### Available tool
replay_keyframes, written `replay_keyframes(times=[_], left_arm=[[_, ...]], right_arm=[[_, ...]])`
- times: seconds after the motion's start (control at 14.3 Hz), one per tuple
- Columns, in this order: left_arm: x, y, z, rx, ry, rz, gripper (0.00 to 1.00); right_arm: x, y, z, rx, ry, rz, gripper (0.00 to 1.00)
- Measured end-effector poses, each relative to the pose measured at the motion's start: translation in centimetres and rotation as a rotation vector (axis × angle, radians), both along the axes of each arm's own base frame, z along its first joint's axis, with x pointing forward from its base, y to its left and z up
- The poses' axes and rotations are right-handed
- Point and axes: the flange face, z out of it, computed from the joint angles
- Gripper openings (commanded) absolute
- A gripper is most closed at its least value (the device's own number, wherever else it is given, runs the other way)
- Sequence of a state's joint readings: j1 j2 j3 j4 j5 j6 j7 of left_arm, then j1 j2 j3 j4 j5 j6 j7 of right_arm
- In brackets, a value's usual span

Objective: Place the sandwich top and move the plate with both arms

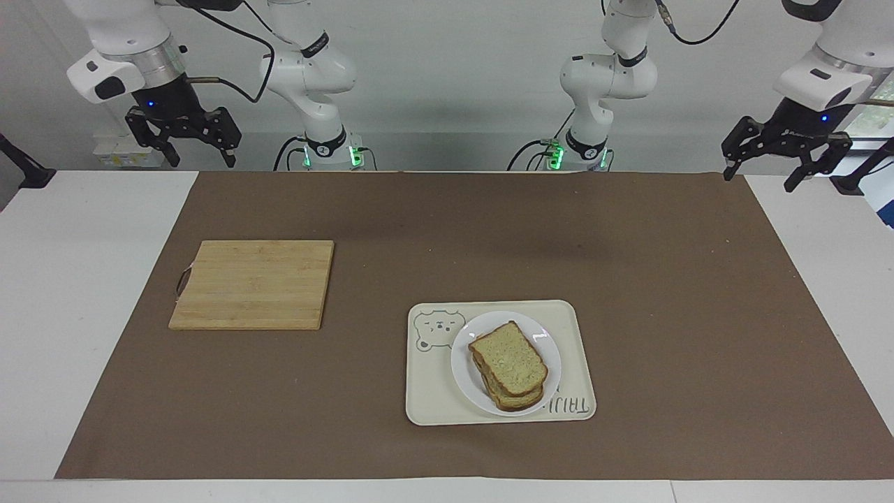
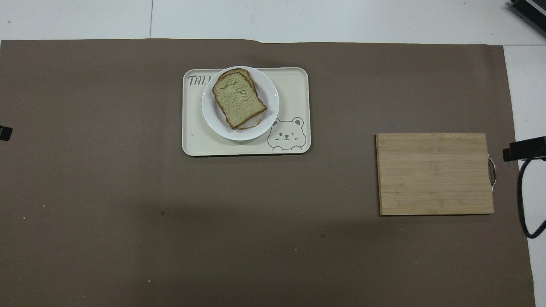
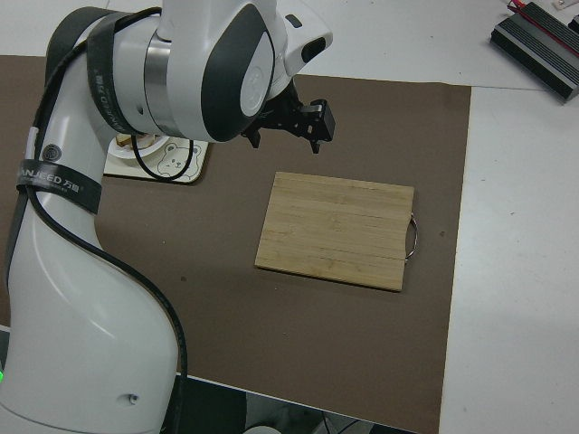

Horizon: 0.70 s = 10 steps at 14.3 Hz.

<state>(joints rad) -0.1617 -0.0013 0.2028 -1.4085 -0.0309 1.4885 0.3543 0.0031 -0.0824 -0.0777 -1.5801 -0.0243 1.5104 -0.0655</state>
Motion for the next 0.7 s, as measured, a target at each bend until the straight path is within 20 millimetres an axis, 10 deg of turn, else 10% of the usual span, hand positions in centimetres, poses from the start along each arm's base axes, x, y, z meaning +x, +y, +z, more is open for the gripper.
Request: replay_keyframes(times=[0.7], left_arm=[[-2.3, 0.0, 2.1, -0.011, 0.003, 0.017, 1.0]], right_arm=[[0.0, 0.0, 0.0, 0.0, 0.0, 0.0, 1.0]])
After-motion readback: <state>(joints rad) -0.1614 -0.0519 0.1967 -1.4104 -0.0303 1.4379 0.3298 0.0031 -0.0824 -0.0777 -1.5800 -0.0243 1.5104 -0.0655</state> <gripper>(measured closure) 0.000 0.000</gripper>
